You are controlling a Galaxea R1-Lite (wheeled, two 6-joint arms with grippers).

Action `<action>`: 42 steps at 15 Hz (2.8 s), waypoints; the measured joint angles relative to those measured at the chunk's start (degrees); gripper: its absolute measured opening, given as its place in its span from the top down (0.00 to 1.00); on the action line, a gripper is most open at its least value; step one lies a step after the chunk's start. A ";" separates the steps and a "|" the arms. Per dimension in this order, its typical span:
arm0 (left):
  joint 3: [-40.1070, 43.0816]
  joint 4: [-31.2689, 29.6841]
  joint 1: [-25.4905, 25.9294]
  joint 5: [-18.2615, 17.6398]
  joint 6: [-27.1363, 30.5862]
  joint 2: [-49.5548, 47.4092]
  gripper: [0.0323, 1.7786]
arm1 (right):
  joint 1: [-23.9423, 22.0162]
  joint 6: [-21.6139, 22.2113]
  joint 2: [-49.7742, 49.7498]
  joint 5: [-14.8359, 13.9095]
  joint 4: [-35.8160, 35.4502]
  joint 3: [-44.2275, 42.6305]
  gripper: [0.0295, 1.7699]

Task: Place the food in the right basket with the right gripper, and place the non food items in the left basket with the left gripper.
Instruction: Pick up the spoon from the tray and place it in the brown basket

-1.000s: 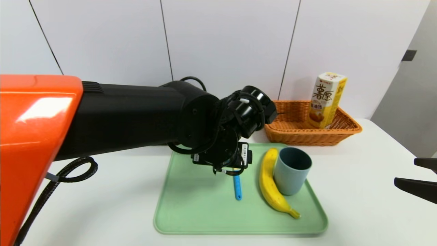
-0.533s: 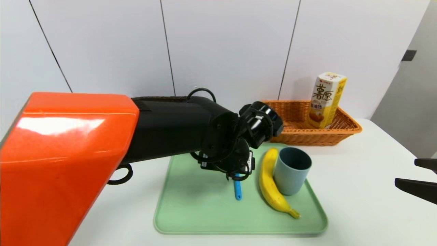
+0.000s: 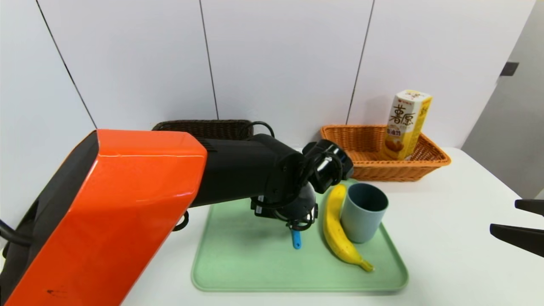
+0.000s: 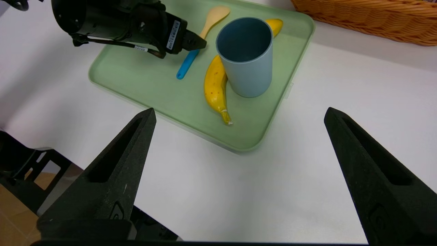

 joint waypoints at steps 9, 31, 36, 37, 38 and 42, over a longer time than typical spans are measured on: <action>-0.12 -0.06 -0.02 -0.39 -0.05 1.88 0.46 | 0.00 0.02 -0.05 0.02 0.00 0.02 0.04; -2.33 0.38 14.28 -0.83 11.82 -21.82 0.94 | 0.00 0.00 -0.85 0.02 0.00 0.02 0.04; -2.55 0.22 24.50 -7.39 13.90 -20.97 0.94 | 0.05 -0.09 -0.74 0.09 0.02 0.02 0.04; -2.55 0.11 25.83 -9.46 15.96 -20.99 0.94 | 0.05 -0.09 -0.74 0.06 0.07 0.02 0.04; -2.54 -0.41 27.10 -11.58 18.75 -21.03 0.94 | 0.02 -0.13 -0.72 0.09 0.18 0.02 0.04; -2.33 -6.62 31.26 -16.57 34.73 -20.70 0.94 | -0.04 -0.20 -0.63 -0.06 0.38 0.05 0.04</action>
